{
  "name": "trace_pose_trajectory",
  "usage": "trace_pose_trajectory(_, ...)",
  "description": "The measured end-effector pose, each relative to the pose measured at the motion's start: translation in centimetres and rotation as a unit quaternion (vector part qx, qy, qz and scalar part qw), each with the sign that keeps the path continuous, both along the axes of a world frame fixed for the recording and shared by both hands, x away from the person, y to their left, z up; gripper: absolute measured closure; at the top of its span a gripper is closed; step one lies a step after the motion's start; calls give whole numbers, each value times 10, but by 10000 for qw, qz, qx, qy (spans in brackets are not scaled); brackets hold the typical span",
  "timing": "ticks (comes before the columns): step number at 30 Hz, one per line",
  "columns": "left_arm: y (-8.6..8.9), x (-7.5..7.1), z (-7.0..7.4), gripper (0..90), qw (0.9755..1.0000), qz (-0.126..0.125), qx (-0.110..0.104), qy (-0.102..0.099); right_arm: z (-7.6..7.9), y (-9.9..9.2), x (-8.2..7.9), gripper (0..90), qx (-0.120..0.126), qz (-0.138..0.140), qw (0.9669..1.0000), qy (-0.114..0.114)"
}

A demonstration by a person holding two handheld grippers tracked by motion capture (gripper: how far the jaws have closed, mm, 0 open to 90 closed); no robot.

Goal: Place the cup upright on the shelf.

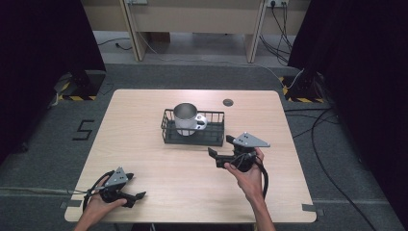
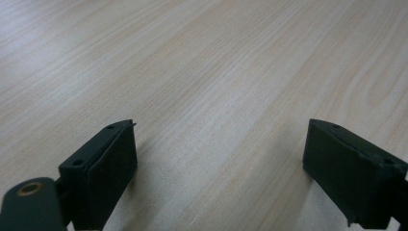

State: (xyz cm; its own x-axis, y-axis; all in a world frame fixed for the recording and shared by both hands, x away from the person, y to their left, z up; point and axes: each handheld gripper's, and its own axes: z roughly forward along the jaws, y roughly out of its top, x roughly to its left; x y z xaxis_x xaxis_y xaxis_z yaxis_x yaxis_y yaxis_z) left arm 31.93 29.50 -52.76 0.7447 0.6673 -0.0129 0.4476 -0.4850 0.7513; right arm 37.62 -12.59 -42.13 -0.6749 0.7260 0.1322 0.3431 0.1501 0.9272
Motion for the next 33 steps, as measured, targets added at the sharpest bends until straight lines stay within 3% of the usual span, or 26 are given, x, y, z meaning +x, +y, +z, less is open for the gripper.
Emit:
trace_pose_trajectory(10, 0, 0, 0, 110, 10000, 0, 3, -2, -12, -4, -14, 154, -111, 2, 9999, 6)
trace_pose_trajectory(20, 0, 0, 0, 110, 10000, 3, 2, -1, -27, -9, -25, 154, -106, 4, 9999, 136)
trace_pose_trajectory(33, 0, 0, 0, 110, 10000, 3, -1, -1, -47, -15, -39, 153, -286, 35, 9990, 340)
